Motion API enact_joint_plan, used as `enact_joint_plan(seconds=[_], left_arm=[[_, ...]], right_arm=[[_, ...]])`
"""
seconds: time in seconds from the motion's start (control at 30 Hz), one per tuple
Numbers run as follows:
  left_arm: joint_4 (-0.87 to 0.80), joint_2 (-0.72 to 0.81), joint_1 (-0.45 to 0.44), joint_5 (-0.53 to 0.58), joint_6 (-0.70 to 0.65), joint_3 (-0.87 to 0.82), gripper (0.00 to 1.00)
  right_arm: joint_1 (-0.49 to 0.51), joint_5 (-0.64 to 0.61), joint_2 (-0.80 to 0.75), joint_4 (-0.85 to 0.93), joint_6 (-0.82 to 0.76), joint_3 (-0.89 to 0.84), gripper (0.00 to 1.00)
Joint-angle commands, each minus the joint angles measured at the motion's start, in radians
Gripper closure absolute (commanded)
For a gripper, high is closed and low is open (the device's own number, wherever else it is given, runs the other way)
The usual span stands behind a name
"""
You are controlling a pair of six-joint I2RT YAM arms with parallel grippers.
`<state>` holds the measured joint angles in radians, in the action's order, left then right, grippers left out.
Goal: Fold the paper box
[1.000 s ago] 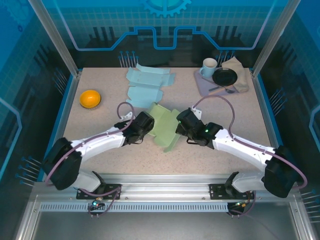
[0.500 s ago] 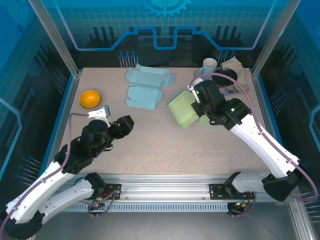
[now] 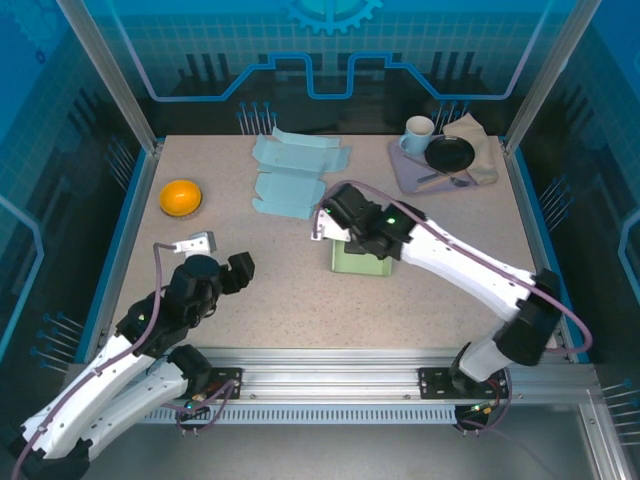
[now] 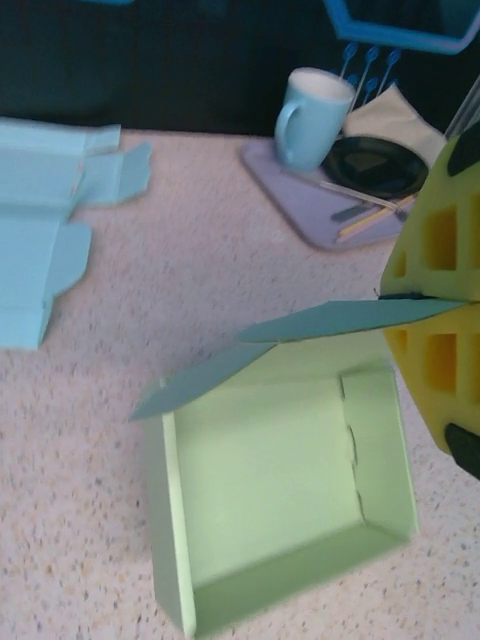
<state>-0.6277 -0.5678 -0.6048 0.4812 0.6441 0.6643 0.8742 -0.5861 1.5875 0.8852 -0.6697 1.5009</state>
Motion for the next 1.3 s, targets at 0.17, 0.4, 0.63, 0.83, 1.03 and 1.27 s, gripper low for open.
enact_joint_plan(seconds=[0.17, 0.4, 0.63, 0.83, 1.03, 1.27], left_arm=[[0.034, 0.025, 0.054, -0.073, -0.027, -0.080, 0.20], [0.316, -0.096, 0.060, -0.319, -0.212, -0.156, 0.22], [0.651, -0.496, 0.057, -0.498, -0.345, -0.092, 0.26], [0.840, -0.732, 0.058, -0.594, -0.462, -0.014, 0.31], [0.839, -0.900, 0.058, -0.652, -0.591, 0.116, 0.38], [0.823, -1.016, 0.056, -0.596, -0.600, 0.239, 0.64]], right_arm=[[0.013, 0.103, 0.224, 0.088, -0.273, 0.247, 0.47], [-0.082, 0.262, 0.035, 0.032, -0.204, 0.159, 0.44], [-0.203, 0.363, -0.043, -0.074, -0.268, -0.045, 0.41], [-0.241, 0.444, 0.007, -0.042, -0.261, -0.062, 0.44], [-0.253, 0.487, 0.007, -0.048, -0.279, -0.091, 0.55], [-0.260, 0.532, -0.001, -0.055, -0.285, -0.108, 0.72]])
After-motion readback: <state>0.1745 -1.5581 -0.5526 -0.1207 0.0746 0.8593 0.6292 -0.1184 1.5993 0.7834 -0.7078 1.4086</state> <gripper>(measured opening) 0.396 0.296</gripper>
